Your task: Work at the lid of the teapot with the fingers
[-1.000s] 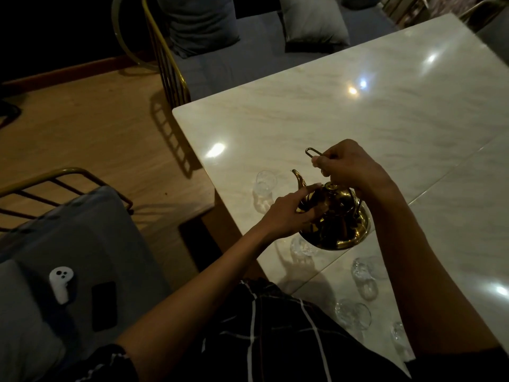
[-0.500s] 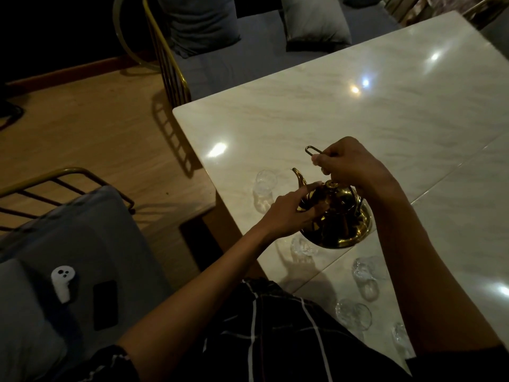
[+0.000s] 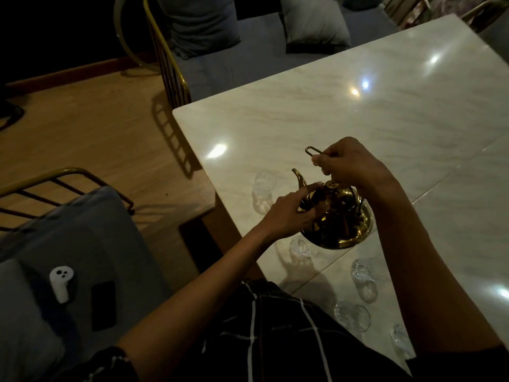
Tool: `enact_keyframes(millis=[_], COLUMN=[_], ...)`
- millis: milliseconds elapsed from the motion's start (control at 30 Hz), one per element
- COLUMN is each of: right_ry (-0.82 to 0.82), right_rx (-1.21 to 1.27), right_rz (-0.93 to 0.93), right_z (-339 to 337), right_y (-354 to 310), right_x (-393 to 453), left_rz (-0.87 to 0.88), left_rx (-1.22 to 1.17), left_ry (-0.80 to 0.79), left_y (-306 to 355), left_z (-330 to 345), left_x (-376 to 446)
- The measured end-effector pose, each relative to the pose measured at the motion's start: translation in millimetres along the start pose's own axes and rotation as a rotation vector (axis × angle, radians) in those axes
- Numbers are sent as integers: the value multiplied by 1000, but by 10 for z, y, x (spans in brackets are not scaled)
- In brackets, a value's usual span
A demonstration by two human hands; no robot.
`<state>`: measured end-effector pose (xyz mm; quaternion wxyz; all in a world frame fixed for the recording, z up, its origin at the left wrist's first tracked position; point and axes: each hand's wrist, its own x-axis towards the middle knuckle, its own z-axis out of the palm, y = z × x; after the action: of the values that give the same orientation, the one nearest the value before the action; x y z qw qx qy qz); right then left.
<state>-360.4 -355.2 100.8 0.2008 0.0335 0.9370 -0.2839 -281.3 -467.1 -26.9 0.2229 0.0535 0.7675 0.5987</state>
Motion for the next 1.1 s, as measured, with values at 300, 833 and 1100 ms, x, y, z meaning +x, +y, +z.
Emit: enact_keyframes(millis=[300,833,1100], right_ry=[-2,-2,-13], right_rx=[-12,-27,-35], right_rz=[2,-17,-15], right_z=[22,2,-10], right_y=[3,-40,-44], right_x=[-16,-37,-50], left_rz=[-20,-2,-7], left_rx=[-11,-13,2], left_ry=[6,-5,3], left_y=[12,56,55], left_z=[2,-21,-3], left_x=[-51,-81,-87])
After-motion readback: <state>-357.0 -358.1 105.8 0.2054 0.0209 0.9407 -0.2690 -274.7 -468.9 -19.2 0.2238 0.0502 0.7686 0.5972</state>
